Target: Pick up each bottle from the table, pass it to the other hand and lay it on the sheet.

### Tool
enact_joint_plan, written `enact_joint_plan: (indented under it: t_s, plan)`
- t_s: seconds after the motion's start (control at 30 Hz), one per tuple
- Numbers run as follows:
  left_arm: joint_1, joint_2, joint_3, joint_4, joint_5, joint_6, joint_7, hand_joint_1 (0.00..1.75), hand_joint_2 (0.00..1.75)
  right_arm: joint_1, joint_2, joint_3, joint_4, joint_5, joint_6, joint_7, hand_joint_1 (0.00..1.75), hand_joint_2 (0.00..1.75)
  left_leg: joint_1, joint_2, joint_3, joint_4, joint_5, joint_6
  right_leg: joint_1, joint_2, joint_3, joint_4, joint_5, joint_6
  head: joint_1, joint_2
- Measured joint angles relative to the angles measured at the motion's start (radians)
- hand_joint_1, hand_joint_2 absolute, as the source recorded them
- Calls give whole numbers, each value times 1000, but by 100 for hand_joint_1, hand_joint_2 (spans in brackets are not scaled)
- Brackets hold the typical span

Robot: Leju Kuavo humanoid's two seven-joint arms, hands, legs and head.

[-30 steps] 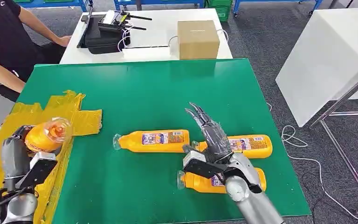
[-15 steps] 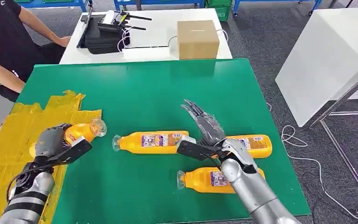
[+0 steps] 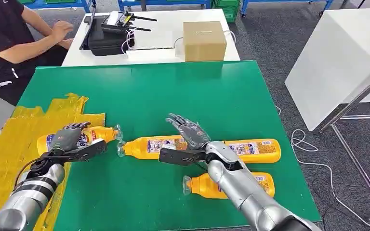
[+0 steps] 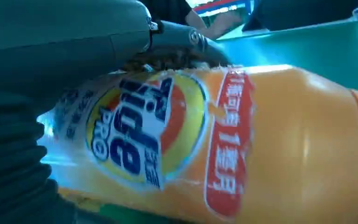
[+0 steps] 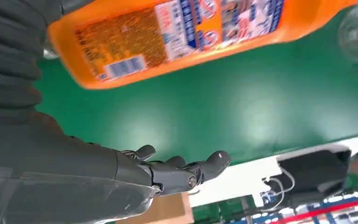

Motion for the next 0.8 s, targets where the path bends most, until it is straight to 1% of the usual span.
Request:
enact_joint_plan:
  t_s: [0.27, 0.53, 0.63, 0.8]
  plan:
    - [-35, 0, -27, 57, 0, -5, -4, 0, 0, -27, 28, 30, 71, 13, 8, 4, 0, 175, 0, 0, 0, 0, 0, 0, 0, 0, 0, 0, 0, 0, 0, 0]
    - [-70, 0, -50, 92, 3, -35, -22, 0, 0, -52, 79, 80, 161, 54, 2, 42, 0, 175, 0, -1, 0, 0, 0, 0, 0, 0, 0, 0, 0, 0, 0, 0]
    - [-76, -1, -54, 98, 56, -55, -79, 0, 0, -62, 92, 97, 204, 82, -6, 77, 0, 175, 0, -1, 0, 0, 0, 0, 0, 0, 0, 0, 0, 0, 0, 0]
    - [-60, -4, -28, 71, 303, -155, -267, 0, 0, -90, 104, 135, 295, 161, 13, 184, 0, 175, 0, 0, 0, 0, 0, 0, -1, 0, 0, 0, 0, 0, 0, 0]
